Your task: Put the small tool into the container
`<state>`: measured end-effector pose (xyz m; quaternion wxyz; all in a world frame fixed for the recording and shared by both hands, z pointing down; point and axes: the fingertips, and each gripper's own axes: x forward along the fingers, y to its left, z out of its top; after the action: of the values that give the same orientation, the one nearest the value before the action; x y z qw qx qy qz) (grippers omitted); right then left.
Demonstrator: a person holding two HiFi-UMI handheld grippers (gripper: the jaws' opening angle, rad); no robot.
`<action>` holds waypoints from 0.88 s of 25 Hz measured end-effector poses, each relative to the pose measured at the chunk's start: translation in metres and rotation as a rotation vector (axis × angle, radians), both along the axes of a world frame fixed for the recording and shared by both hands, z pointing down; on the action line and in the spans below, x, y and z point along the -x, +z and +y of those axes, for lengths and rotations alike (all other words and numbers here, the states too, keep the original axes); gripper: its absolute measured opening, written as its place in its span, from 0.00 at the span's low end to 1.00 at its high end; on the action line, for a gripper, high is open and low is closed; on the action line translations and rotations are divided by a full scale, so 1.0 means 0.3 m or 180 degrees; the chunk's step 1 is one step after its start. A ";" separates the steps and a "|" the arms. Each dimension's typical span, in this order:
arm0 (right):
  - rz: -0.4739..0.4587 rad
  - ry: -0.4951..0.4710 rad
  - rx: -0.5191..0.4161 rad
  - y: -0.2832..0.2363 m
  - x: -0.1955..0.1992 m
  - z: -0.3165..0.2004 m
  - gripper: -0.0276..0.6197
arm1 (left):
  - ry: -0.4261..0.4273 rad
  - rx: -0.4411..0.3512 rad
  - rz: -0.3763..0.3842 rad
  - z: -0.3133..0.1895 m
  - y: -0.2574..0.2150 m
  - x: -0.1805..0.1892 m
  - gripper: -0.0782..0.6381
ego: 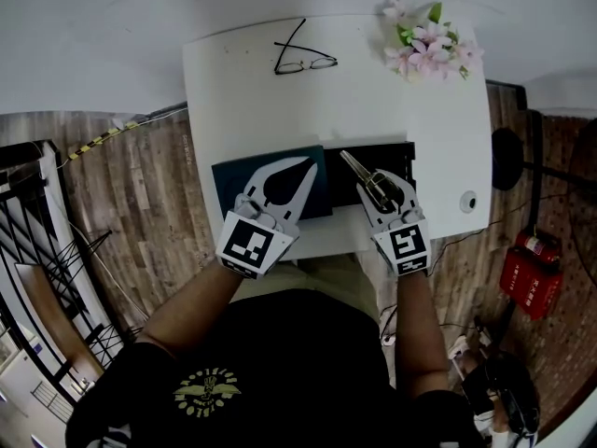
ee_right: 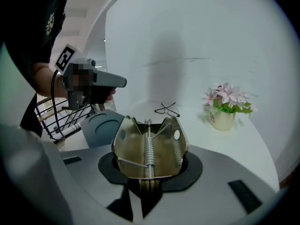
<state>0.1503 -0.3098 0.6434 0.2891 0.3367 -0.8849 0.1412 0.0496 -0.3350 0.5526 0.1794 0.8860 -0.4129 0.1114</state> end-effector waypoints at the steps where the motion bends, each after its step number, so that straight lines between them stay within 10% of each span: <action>1: 0.0017 -0.0060 0.0032 0.015 0.006 0.004 0.25 | 0.0005 0.0007 -0.0002 -0.002 0.007 -0.006 0.12; 17: 0.0154 -0.0177 0.0477 0.159 0.009 -0.017 0.26 | 0.0113 0.0120 -0.0047 0.006 0.055 -0.063 0.12; 22: -0.0031 -0.0046 0.0555 0.131 0.013 -0.028 0.43 | 0.0125 0.0085 -0.0058 0.011 0.021 -0.057 0.12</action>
<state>0.1463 -0.3183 0.6828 0.3140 0.3032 -0.8731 0.2173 0.0667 -0.3318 0.5590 0.1853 0.8904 -0.3954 0.1285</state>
